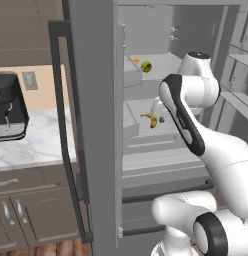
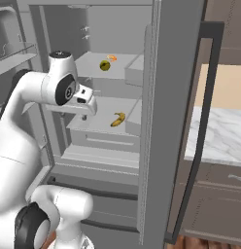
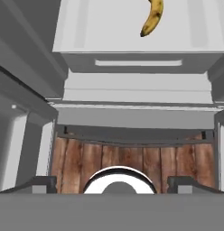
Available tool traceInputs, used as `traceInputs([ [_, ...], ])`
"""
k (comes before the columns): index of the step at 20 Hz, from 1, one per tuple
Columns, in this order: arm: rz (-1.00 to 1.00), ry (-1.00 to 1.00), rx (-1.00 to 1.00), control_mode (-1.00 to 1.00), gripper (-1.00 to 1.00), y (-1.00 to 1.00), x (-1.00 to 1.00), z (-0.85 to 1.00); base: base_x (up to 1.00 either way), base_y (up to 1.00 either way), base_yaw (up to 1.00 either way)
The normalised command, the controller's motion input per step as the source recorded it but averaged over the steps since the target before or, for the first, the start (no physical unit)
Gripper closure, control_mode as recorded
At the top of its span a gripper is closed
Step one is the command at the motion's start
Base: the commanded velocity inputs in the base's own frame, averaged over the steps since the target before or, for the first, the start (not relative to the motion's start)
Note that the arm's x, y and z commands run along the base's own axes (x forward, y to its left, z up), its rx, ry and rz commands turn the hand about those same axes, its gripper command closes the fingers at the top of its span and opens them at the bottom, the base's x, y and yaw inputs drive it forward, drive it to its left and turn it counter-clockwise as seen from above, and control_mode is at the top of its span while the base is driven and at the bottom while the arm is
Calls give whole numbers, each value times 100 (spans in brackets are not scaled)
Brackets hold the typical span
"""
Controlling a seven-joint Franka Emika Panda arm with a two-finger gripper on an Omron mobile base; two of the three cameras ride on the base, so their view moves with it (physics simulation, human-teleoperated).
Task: Pick up the banana and pear from the fridge and place one fruit on each plate on the dining counter.
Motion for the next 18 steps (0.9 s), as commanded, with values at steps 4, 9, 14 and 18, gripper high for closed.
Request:
traceInputs([
  [4,-8,-51,-12,-100,-100,1,-22,2,0,0,0],
  [9,0,-56,-11,-100,-100,-18,-14,36,0,0,0],
  [14,10,-6,5,-100,-100,-43,0,47,0,0,0],
  [18,3,0,9,-100,-100,-6,28,36,0,0,0],
])
